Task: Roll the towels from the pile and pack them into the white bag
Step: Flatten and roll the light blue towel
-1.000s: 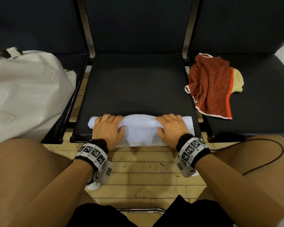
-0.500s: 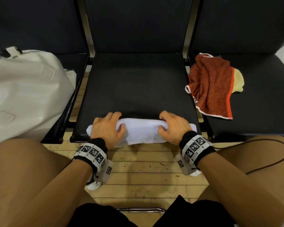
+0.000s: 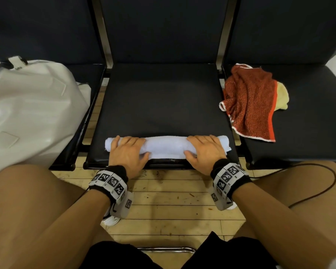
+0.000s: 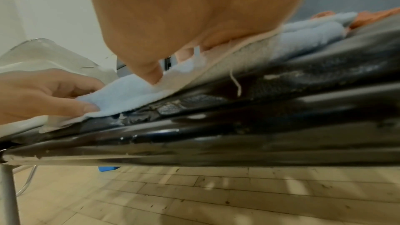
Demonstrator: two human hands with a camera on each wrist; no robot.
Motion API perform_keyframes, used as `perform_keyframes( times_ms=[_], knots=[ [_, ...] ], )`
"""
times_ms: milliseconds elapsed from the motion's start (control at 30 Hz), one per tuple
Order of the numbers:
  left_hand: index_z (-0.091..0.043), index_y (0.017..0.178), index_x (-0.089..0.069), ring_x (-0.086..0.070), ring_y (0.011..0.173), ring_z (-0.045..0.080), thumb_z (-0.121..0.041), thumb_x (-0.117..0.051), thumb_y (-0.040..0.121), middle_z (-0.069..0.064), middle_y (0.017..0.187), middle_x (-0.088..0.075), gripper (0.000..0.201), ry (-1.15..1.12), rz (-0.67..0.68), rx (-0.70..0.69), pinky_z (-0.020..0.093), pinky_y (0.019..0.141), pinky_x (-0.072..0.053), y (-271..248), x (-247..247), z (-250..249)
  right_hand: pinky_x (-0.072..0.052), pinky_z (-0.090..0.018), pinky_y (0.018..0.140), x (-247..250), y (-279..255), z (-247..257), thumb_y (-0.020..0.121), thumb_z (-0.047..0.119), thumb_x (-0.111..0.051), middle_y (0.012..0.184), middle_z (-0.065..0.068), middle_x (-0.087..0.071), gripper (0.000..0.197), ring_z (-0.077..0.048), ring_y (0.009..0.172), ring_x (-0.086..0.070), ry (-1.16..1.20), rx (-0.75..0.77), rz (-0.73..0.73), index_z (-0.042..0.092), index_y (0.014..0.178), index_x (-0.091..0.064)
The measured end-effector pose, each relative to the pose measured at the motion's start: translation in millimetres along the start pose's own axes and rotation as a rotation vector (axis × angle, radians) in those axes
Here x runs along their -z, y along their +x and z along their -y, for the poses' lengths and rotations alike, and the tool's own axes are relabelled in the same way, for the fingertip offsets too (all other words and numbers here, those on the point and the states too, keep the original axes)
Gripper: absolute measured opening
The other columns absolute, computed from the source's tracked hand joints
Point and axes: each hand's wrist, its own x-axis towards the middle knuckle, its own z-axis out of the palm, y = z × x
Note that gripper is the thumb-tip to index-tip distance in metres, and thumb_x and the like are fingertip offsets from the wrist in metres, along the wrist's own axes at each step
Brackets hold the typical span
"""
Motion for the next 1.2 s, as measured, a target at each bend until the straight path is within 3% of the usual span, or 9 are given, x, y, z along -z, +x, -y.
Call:
perform_keyframes(
  times_ms=[67, 133, 300, 400, 500, 633, 867, 1033, 1200],
  knots=[
    [-0.027, 0.133, -0.055, -0.050, 0.122, 0.018, -0.047, -0.050, 0.094, -0.006, 0.124, -0.063, 0.044, -0.021, -0.041, 0.002, 0.046, 0.119, -0.017, 1, -1, 2, -0.019, -0.038, 0.116, 0, 1, -3, 0.093, 0.055, -0.043, 0.136, 0.003, -0.054, 0.056, -0.020, 0.127, -0.046, -0.004, -0.014, 0.036, 0.027, 0.141, -0.044],
    [-0.026, 0.128, -0.057, -0.054, 0.114, 0.020, -0.042, -0.048, 0.094, -0.005, 0.117, -0.065, 0.039, -0.039, -0.057, 0.011, 0.045, 0.115, -0.023, 1, 2, 3, -0.025, -0.038, 0.113, -1, 2, -8, 0.090, 0.058, -0.047, 0.133, 0.005, -0.055, 0.059, -0.020, 0.124, -0.048, -0.005, 0.000, 0.043, 0.029, 0.141, -0.043],
    [-0.020, 0.123, -0.057, -0.059, 0.091, 0.024, -0.039, -0.039, 0.080, 0.001, 0.104, -0.064, 0.050, -0.157, -0.051, 0.009, 0.043, 0.088, -0.042, 0, 13, 9, -0.042, -0.039, 0.094, 3, 3, -8, 0.086, 0.047, -0.057, 0.113, 0.005, -0.061, 0.045, -0.021, 0.104, -0.056, -0.026, 0.024, 0.065, 0.031, 0.128, -0.051],
    [-0.020, 0.129, -0.054, -0.056, 0.107, 0.028, -0.043, -0.042, 0.082, 0.004, 0.119, -0.058, 0.054, -0.137, -0.062, 0.081, 0.050, 0.100, -0.037, 0, 13, 14, -0.041, -0.040, 0.095, 4, 3, -9, 0.085, 0.043, -0.058, 0.113, 0.004, -0.062, 0.046, -0.021, 0.104, -0.055, -0.027, 0.014, 0.056, 0.030, 0.128, -0.051],
    [-0.028, 0.133, -0.049, -0.036, 0.133, 0.029, -0.057, -0.049, 0.087, 0.002, 0.138, -0.047, 0.055, -0.049, -0.026, 0.222, 0.062, 0.114, -0.016, -2, 9, 15, -0.032, -0.041, 0.106, 3, 1, -10, 0.080, 0.055, -0.057, 0.121, 0.006, -0.059, 0.059, -0.020, 0.115, -0.050, -0.045, -0.037, 0.014, 0.031, 0.133, -0.048],
    [-0.032, 0.144, -0.037, -0.027, 0.138, 0.029, -0.061, -0.049, 0.090, 0.001, 0.149, -0.035, 0.062, -0.148, 0.025, 0.208, 0.058, 0.107, -0.033, -3, 8, 13, -0.026, -0.050, 0.114, 4, 0, -10, 0.075, 0.065, -0.057, 0.136, 0.004, -0.051, 0.077, -0.021, 0.129, -0.041, -0.014, -0.120, 0.017, 0.029, 0.141, -0.040],
    [-0.021, 0.143, -0.045, -0.045, 0.123, 0.031, -0.016, -0.047, 0.098, 0.006, 0.139, -0.051, 0.046, -0.209, 0.045, 0.110, 0.048, 0.102, -0.042, 2, 16, 14, -0.018, -0.047, 0.119, 7, 3, -7, 0.079, 0.063, -0.058, 0.137, 0.003, -0.052, 0.078, -0.023, 0.130, -0.044, -0.079, -0.094, 0.030, 0.029, 0.144, -0.034],
    [-0.014, 0.137, -0.053, -0.048, 0.118, 0.032, -0.006, -0.049, 0.092, 0.009, 0.135, -0.054, 0.046, -0.276, 0.021, 0.134, 0.045, 0.099, -0.044, 2, 19, 17, -0.024, -0.041, 0.115, 9, 2, -3, 0.085, 0.051, -0.060, 0.135, 0.002, -0.055, 0.067, -0.022, 0.125, -0.049, -0.056, -0.025, 0.028, 0.028, 0.143, -0.039],
    [-0.010, 0.136, -0.055, -0.050, 0.119, 0.035, 0.004, -0.053, 0.086, 0.011, 0.136, -0.053, 0.052, -0.290, 0.033, 0.135, 0.044, 0.102, -0.042, 3, 17, 18, -0.020, -0.042, 0.118, 7, 1, -1, 0.086, 0.050, -0.062, 0.139, 0.002, -0.052, 0.069, -0.022, 0.129, -0.045, -0.067, -0.033, 0.027, 0.027, 0.146, -0.036]
  ],
)
